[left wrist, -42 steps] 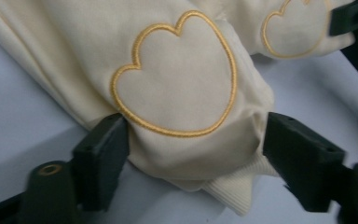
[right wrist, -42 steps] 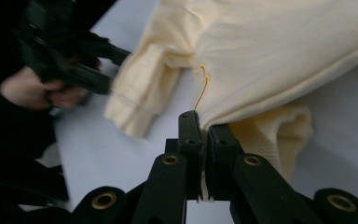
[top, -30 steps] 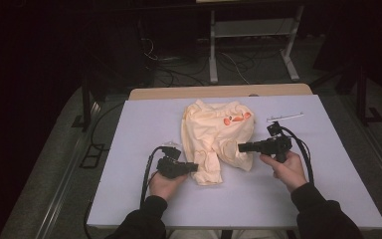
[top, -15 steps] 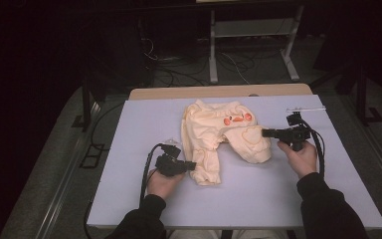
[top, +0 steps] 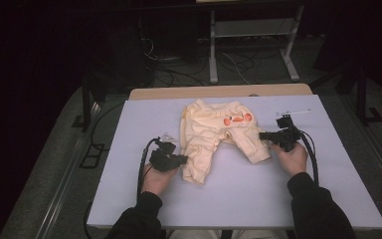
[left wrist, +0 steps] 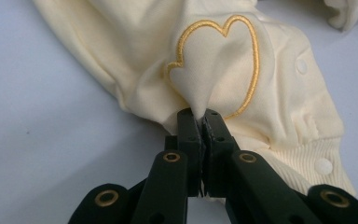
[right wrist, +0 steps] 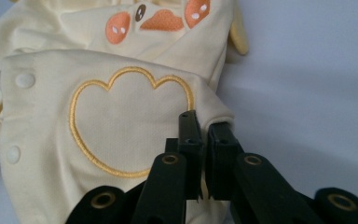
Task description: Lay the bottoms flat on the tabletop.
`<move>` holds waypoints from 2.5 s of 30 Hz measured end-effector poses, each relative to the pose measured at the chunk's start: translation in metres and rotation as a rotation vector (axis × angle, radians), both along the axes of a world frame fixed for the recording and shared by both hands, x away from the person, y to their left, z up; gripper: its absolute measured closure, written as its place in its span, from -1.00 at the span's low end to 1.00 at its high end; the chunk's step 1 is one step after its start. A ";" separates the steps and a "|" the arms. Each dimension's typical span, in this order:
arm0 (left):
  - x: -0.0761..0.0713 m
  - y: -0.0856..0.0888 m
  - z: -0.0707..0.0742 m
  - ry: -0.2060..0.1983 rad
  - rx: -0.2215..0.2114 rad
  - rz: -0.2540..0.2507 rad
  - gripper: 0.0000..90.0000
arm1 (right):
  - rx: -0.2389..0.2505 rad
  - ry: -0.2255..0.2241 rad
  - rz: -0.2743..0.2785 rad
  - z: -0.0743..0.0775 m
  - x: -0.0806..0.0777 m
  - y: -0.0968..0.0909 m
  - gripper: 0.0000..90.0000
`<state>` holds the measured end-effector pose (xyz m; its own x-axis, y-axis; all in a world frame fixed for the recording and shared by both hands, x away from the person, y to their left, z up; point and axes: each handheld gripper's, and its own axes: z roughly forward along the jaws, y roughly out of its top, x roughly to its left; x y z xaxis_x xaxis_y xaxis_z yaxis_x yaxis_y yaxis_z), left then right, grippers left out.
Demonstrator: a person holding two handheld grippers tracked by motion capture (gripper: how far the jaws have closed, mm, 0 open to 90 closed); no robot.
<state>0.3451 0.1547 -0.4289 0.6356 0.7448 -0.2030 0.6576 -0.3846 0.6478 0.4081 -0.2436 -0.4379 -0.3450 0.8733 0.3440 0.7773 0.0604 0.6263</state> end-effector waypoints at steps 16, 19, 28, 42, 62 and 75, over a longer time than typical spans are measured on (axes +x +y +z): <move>-0.025 -0.003 0.026 -0.086 -0.171 0.000 0.10 | 0.127 -0.199 0.190 0.052 -0.058 0.008 -0.36; -0.029 -0.013 0.026 -0.088 -0.180 -0.023 0.06 | 0.096 -0.180 0.240 0.050 -0.062 0.019 -0.36; -0.036 -0.057 0.011 -0.071 -0.095 -0.129 0.04 | -0.068 -0.097 0.329 0.025 -0.057 0.053 -0.17; -0.029 -0.062 -0.006 -0.007 -0.018 -0.089 0.04 | -0.117 -0.047 0.329 0.008 -0.044 0.059 0.16; -0.022 -0.057 -0.010 0.027 -0.039 -0.097 0.55 | -0.275 -0.050 0.336 0.003 -0.046 0.075 0.59; -0.019 -0.051 -0.001 0.045 -0.038 -0.135 0.65 | 0.074 0.090 0.337 0.015 -0.039 0.050 0.62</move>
<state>0.3257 0.1037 -0.4297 0.7189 0.6446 -0.2603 0.6304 -0.4467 0.6348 0.3693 -0.1940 -0.4233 -0.5744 0.6874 0.4445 0.7740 0.2794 0.5682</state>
